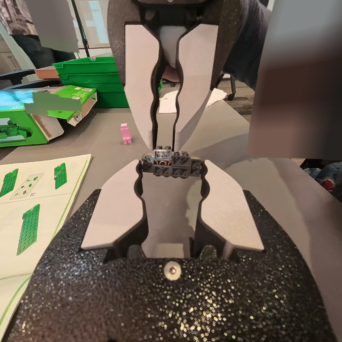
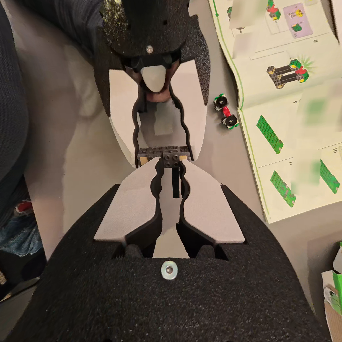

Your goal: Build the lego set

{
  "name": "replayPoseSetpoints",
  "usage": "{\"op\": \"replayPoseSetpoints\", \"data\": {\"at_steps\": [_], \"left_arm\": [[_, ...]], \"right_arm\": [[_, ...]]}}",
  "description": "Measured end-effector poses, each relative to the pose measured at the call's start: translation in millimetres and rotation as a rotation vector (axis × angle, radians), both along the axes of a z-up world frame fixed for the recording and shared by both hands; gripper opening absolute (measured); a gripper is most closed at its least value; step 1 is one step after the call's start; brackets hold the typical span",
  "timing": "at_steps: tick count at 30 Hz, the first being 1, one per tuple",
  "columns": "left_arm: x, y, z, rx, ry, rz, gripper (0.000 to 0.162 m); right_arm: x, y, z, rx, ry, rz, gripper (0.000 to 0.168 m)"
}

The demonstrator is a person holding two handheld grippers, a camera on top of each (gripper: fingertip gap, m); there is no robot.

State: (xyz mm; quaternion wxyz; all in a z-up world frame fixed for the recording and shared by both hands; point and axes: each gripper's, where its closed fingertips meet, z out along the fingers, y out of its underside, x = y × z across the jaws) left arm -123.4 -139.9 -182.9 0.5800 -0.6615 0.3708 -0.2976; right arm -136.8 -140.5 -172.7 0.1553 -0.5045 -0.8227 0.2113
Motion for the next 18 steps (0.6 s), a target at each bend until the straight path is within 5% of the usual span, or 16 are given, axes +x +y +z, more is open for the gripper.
{"op": "replayPoseSetpoints", "data": {"at_steps": [18], "left_arm": [[0.4,-0.5,-0.3,0.003,0.003,-0.004,0.061]], "right_arm": [[2.3,-2.8,-0.9,0.013,-0.086,-0.023,0.016]]}}
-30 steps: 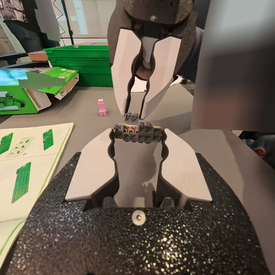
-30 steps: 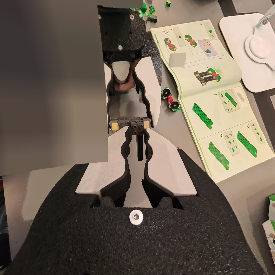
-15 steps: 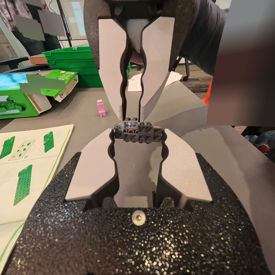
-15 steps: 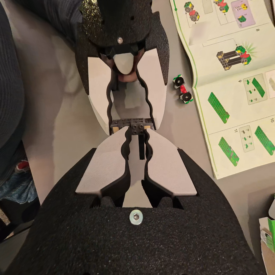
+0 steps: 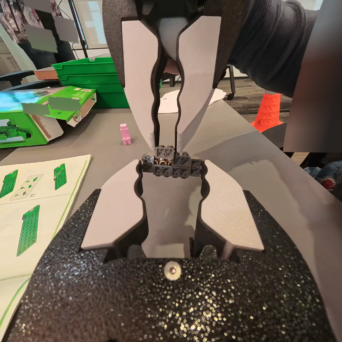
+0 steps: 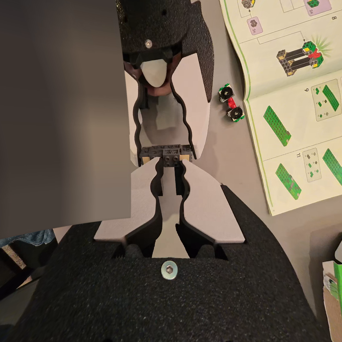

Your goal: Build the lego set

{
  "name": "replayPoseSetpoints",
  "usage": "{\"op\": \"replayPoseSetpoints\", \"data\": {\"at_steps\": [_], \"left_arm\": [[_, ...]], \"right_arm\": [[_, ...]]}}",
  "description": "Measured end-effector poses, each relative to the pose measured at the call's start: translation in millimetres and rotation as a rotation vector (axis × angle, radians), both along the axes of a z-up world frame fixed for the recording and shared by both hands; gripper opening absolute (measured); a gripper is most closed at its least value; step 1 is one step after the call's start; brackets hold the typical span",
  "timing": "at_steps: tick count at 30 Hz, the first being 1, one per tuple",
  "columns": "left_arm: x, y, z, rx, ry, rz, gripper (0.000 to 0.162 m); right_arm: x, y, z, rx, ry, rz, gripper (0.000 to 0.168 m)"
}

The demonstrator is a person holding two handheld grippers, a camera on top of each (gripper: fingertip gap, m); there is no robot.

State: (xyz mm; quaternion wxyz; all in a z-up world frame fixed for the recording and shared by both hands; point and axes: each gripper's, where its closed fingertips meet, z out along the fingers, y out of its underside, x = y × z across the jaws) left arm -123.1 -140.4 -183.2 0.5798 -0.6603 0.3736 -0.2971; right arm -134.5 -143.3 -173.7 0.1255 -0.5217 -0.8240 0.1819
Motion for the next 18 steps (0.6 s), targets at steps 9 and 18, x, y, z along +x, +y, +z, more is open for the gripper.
{"op": "replayPoseSetpoints", "data": {"at_steps": [9,18], "left_arm": [[-0.7,0.3,0.6,-0.004,-0.009,-0.001,0.061],[-1.5,0.9,1.3,-0.005,-0.016,0.001,0.061]], "right_arm": [[-0.1,0.3,0.7,0.013,-0.014,-0.004,0.019],[5.0,6.3,6.9,0.031,0.032,-0.056,0.019]]}}
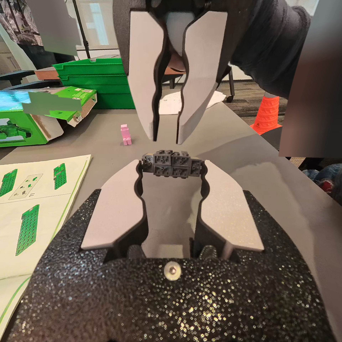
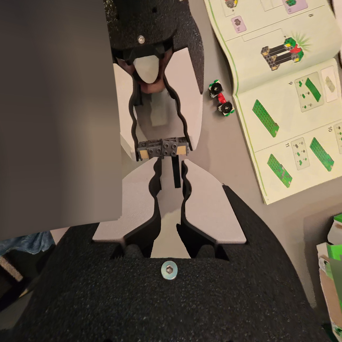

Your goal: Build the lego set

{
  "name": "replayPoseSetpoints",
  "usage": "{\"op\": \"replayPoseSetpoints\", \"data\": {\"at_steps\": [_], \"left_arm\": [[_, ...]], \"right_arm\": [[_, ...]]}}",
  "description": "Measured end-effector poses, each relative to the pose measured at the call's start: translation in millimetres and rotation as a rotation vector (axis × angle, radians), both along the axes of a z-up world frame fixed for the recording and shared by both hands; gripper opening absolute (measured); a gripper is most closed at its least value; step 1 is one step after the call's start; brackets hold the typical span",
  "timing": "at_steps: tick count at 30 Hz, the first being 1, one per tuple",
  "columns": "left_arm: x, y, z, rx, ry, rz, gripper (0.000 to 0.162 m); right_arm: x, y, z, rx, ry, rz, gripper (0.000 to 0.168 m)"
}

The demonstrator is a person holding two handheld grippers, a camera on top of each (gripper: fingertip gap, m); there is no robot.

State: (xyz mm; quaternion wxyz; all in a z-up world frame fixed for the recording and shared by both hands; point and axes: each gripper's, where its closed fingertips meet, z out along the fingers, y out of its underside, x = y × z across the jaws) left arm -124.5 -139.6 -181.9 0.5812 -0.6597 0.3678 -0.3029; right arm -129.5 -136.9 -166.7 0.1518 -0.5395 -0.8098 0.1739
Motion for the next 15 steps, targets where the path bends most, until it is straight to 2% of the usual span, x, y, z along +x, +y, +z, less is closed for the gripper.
{"op": "replayPoseSetpoints", "data": {"at_steps": [5,8,11,13,15], "left_arm": [[-3.5,2.7,2.2,0.025,-0.005,0.043,0.061],[-9.4,6.2,6.5,0.072,-0.012,0.113,0.061],[-14.4,9.7,8.7,0.106,-0.007,0.177,0.061],[-16.4,11.5,8.6,0.122,0.008,0.210,0.061],[-16.9,12.1,7.9,0.139,0.029,0.233,0.061]], "right_arm": [[-1.4,17.9,13.8,-0.048,0.140,-0.224,0.017],[-3.3,31.3,27.4,-0.092,0.303,-0.440,0.014],[-0.6,34.5,37.2,-0.214,0.454,-0.661,0.014],[0.8,29.4,35.4,-0.313,0.515,-0.766,0.019],[-1.4,20.9,30.3,-0.406,0.555,-0.837,0.030]]}}
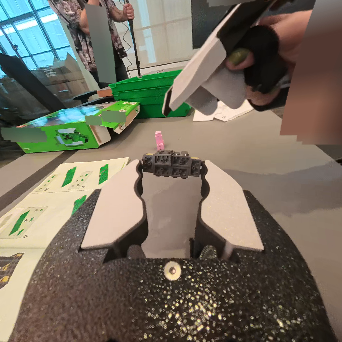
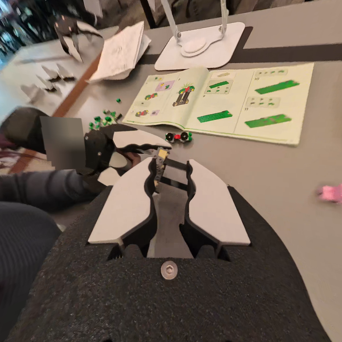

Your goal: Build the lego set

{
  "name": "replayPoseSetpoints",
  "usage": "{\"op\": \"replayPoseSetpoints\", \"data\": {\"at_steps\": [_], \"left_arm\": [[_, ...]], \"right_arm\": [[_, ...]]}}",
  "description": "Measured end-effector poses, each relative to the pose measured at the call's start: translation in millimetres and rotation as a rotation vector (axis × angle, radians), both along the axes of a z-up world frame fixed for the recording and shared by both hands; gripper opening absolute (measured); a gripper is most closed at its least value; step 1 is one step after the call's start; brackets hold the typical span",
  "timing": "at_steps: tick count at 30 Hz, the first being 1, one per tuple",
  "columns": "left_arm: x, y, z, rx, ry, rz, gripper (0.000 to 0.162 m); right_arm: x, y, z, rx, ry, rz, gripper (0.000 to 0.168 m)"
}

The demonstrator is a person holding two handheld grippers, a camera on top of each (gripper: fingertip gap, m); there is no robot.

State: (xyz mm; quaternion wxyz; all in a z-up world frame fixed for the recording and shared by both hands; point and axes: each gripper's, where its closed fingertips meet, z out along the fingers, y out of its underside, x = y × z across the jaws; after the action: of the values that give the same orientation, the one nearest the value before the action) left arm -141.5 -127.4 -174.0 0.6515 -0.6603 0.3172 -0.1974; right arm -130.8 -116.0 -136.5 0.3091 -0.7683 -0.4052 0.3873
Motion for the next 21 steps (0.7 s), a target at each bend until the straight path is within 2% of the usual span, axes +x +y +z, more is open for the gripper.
{"op": "replayPoseSetpoints", "data": {"at_steps": [4,7,10,13,16,21], "left_arm": [[2.2,-0.7,-2.3,0.024,0.046,0.016,0.061],[2.7,-1.9,-2.2,0.037,0.057,0.018,0.061],[1.3,-1.9,-1.2,0.044,0.053,0.025,0.061],[0.4,-1.9,-0.1,0.056,0.054,0.032,0.061],[1.0,-3.0,1.1,0.078,0.069,0.037,0.061],[4.8,-6.2,2.1,0.123,0.114,0.036,0.061]], "right_arm": [[-5.0,-8.3,-13.3,-0.038,0.031,-0.068,0.053],[-5.4,-1.9,-19.0,0.023,-0.008,-0.120,0.078],[-6.0,4.5,-22.9,0.100,-0.062,-0.168,0.097],[-6.8,5.3,-26.8,0.128,-0.097,-0.175,0.105],[-9.2,3.7,-29.8,0.079,-0.080,-0.167,0.112],[-12.5,0.6,-37.2,0.041,-0.070,-0.143,0.110]]}}
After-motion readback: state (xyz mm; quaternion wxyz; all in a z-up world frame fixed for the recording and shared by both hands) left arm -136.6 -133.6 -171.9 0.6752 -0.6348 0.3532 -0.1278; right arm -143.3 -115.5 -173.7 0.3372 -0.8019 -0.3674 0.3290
